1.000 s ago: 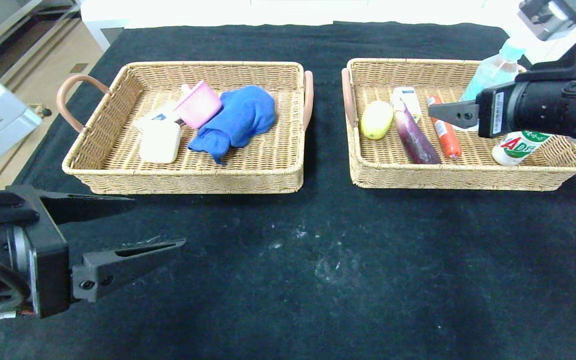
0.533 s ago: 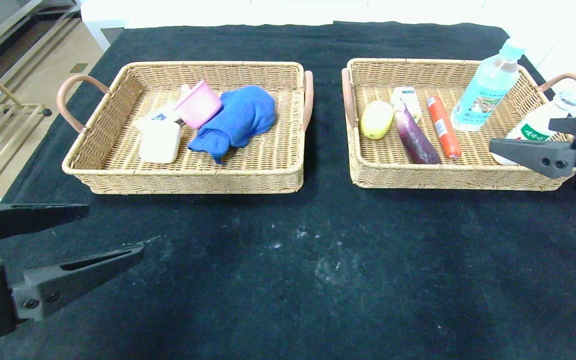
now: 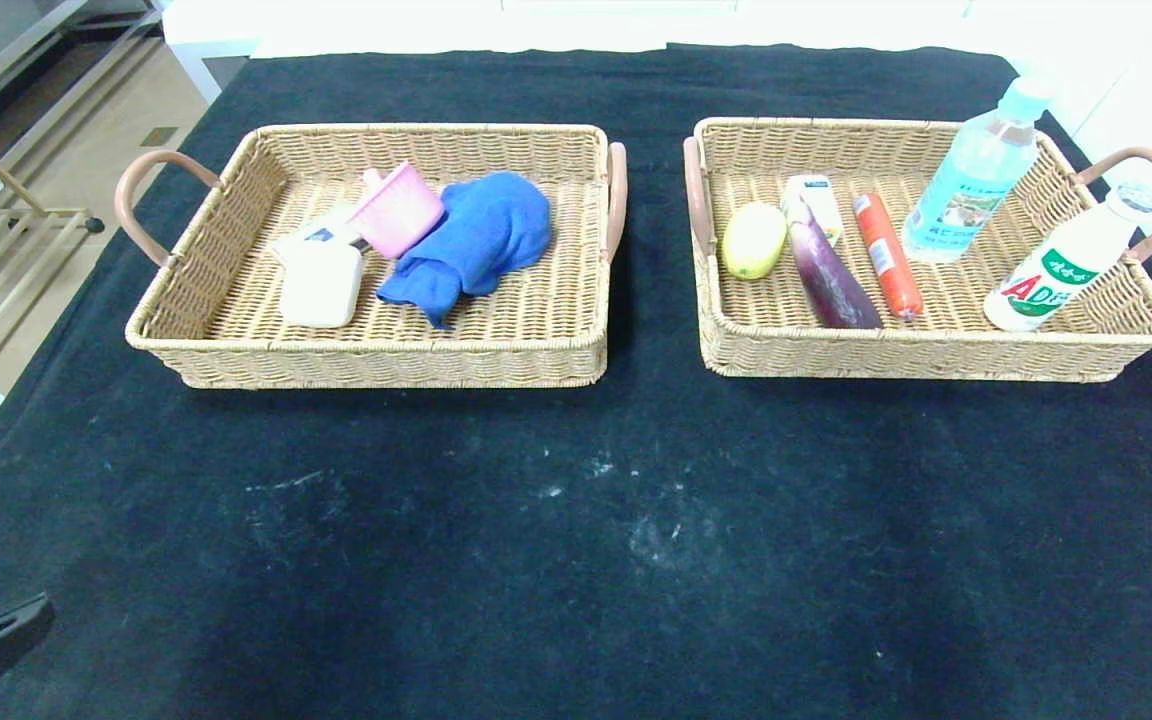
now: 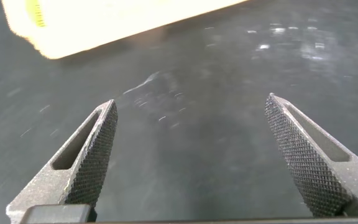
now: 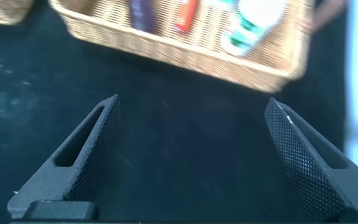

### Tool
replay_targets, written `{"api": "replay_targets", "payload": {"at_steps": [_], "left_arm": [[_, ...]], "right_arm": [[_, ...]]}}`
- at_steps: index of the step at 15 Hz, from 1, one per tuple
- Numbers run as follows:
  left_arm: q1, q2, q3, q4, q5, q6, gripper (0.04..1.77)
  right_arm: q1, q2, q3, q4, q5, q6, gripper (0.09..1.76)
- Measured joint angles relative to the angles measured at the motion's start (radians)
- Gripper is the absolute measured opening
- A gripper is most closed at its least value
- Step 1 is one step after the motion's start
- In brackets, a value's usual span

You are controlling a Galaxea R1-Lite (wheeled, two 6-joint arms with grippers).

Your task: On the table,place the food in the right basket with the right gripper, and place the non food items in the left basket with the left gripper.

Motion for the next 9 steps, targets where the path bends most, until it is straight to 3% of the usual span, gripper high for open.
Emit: {"api": "replay_targets", "payload": {"at_steps": [3, 9], "left_arm": [[0.076, -0.111, 0.039, 0.000, 0.004, 0.005, 1.72], [0.172, -0.319, 0.071, 0.053, 0.001, 0.007, 1.72]], "right_arm": [[-0.090, -0.154, 0.058, 0.063, 0.001, 0.009, 1.70], [-0.183, -0.469, 0.160, 0.215, 0.003, 0.030, 1.70]]}}
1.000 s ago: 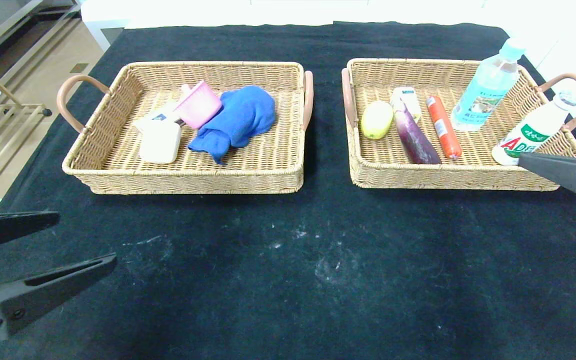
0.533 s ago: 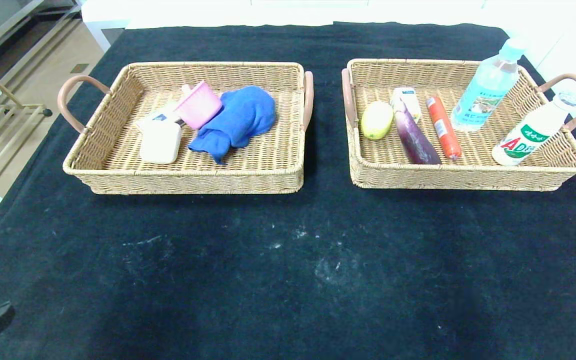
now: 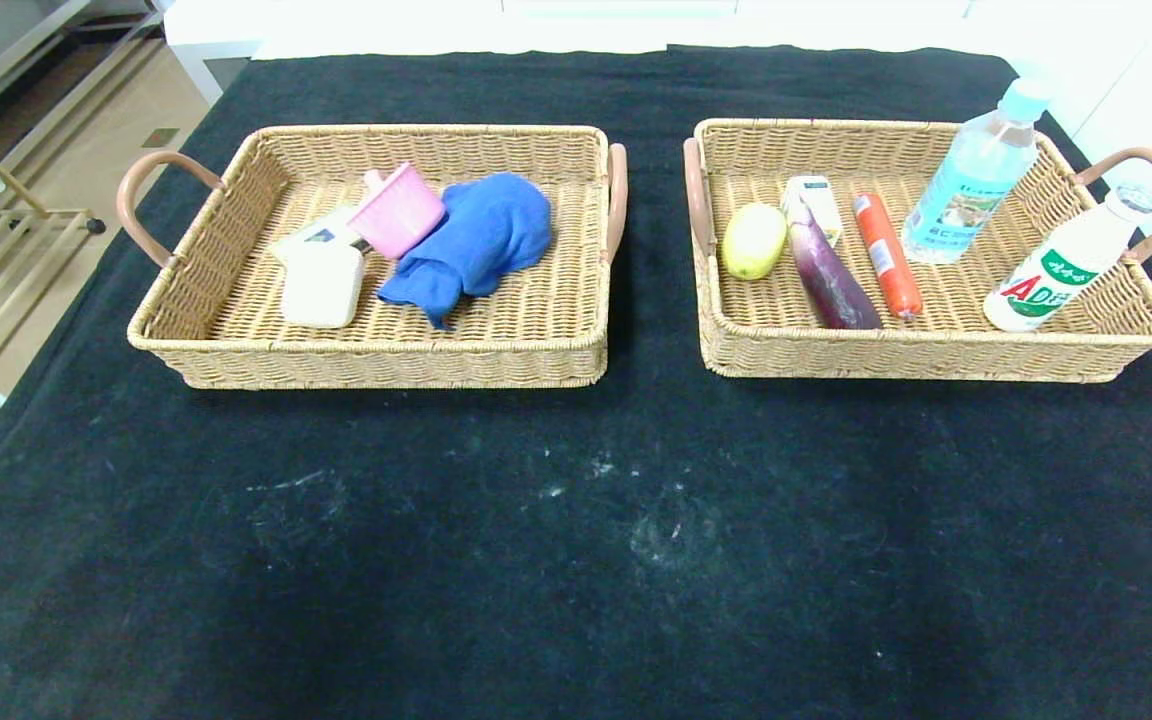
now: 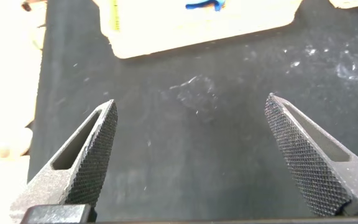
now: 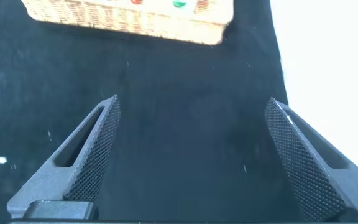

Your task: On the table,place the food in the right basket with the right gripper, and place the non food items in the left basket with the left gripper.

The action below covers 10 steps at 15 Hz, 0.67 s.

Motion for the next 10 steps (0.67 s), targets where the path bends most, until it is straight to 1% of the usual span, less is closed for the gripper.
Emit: {"api": "replay_targets", "payload": {"at_steps": [2, 5, 8, 9, 10], "left_arm": [[0.019, -0.054, 0.003, 0.021, -0.002, 0.001, 1.72], [0.028, -0.132, 0.033, 0.050, -0.003, 0.000, 1.72], [0.028, -0.216, 0.087, 0.051, -0.006, 0.002, 1.72], [0.028, -0.246, 0.116, 0.045, -0.007, 0.004, 1.72], [0.027, -0.271, 0.145, 0.040, -0.005, 0.009, 1.72]], "right_arm": [[-0.010, -0.084, 0.022, 0.063, 0.005, 0.001, 1.70], [-0.011, -0.179, 0.055, 0.087, 0.021, 0.003, 1.70], [-0.009, -0.263, 0.113, 0.084, 0.010, 0.000, 1.70], [-0.009, -0.286, 0.143, 0.071, 0.001, -0.002, 1.70], [-0.009, -0.301, 0.171, 0.031, -0.011, -0.003, 1.70]]}}
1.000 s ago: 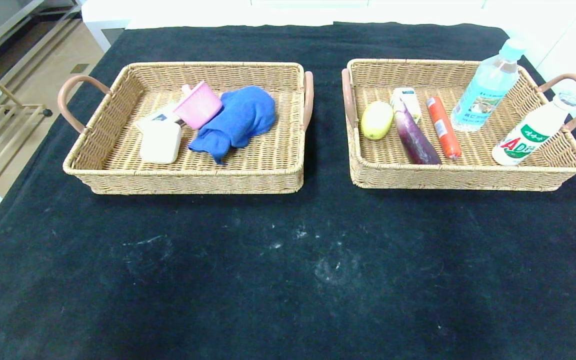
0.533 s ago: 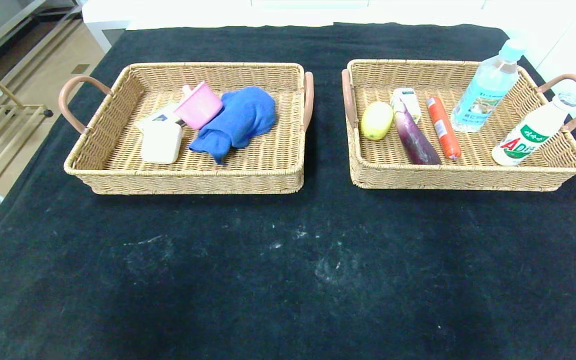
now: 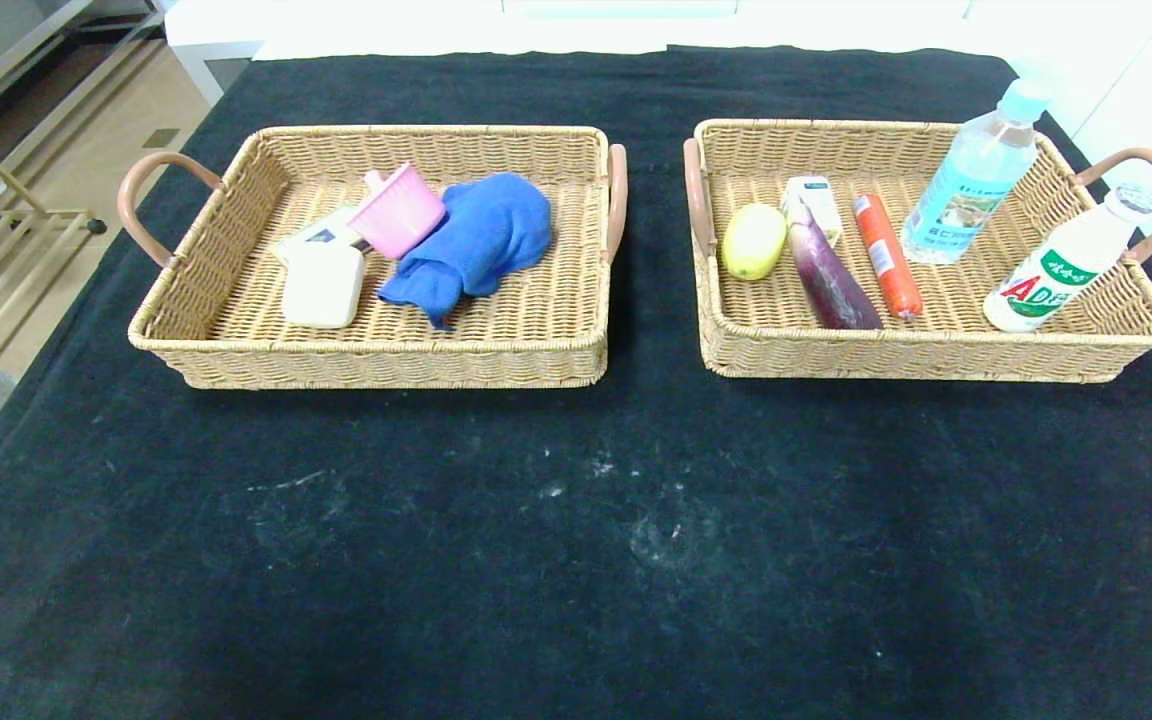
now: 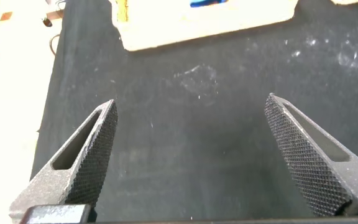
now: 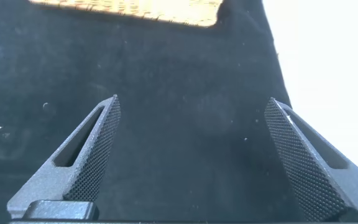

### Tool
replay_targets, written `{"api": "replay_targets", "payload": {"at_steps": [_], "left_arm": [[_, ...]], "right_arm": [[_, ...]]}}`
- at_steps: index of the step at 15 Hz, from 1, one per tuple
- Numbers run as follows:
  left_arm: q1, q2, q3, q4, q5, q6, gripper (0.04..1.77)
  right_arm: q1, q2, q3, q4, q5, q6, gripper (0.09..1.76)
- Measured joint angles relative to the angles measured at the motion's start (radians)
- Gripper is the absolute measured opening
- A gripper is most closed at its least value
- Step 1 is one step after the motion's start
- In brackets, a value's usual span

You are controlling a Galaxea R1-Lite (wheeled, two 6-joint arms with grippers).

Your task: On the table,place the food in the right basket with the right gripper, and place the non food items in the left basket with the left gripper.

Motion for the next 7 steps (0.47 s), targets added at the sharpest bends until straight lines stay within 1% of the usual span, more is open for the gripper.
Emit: {"api": "replay_targets", "payload": {"at_steps": [1, 2, 4, 7], "left_arm": [[-0.001, -0.019, 0.033, -0.018, 0.004, 0.005, 1.72], [-0.001, -0.031, 0.068, -0.063, 0.005, 0.006, 1.72], [-0.002, -0.046, 0.166, -0.207, 0.002, 0.009, 1.72], [-0.001, -0.052, 0.352, -0.394, -0.002, 0.009, 1.72]], "right_arm": [[0.000, -0.010, 0.031, -0.068, -0.005, -0.001, 1.70], [0.001, -0.018, 0.071, -0.149, -0.005, -0.007, 1.70], [0.001, -0.025, 0.166, -0.271, -0.004, -0.024, 1.70], [0.001, -0.027, 0.337, -0.410, -0.001, -0.029, 1.70]]}}
